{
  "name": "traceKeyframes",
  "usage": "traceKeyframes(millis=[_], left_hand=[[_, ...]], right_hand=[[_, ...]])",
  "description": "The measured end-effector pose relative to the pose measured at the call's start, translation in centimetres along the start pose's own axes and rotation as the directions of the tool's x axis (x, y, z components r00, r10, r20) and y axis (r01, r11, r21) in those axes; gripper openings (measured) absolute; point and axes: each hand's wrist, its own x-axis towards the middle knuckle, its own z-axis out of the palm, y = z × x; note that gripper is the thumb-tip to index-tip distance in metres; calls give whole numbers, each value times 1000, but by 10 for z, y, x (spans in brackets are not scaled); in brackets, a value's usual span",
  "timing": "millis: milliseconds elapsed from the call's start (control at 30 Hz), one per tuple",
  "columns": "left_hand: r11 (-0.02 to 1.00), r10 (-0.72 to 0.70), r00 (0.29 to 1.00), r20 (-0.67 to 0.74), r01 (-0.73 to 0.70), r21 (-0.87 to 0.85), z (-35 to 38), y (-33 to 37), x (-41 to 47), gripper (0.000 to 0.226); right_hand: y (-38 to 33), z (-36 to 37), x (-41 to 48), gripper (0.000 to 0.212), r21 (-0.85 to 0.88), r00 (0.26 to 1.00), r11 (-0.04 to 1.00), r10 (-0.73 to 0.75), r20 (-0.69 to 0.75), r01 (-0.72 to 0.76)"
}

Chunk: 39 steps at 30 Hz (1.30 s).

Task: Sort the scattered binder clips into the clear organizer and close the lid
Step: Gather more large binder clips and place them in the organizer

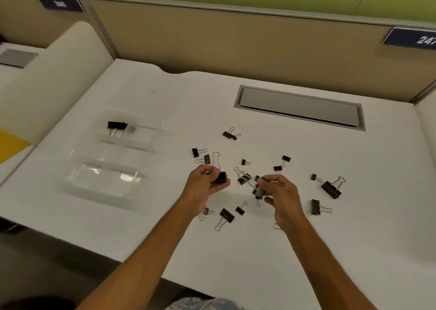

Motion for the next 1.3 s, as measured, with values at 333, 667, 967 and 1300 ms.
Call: traceKeyframes(millis=[333,667,967,1300], left_hand=[[996,76,992,-105,-81,-47,-79,8,-47,19],[990,129,989,-67,-132,-46,-185,35,-89,22],[990,123,992,-40,-125,-67,-310,69,-113,26],[982,170,985,-16,-171,-75,-380,104,-118,28]], right_hand=[[16,63,-30,16,-24,967,997,73,245,-69],[42,159,-74,15,-162,942,986,28,334,29],[93,275,-118,15,-156,943,987,10,332,45],[107,354,-133,16,-171,935,983,-5,354,70]])
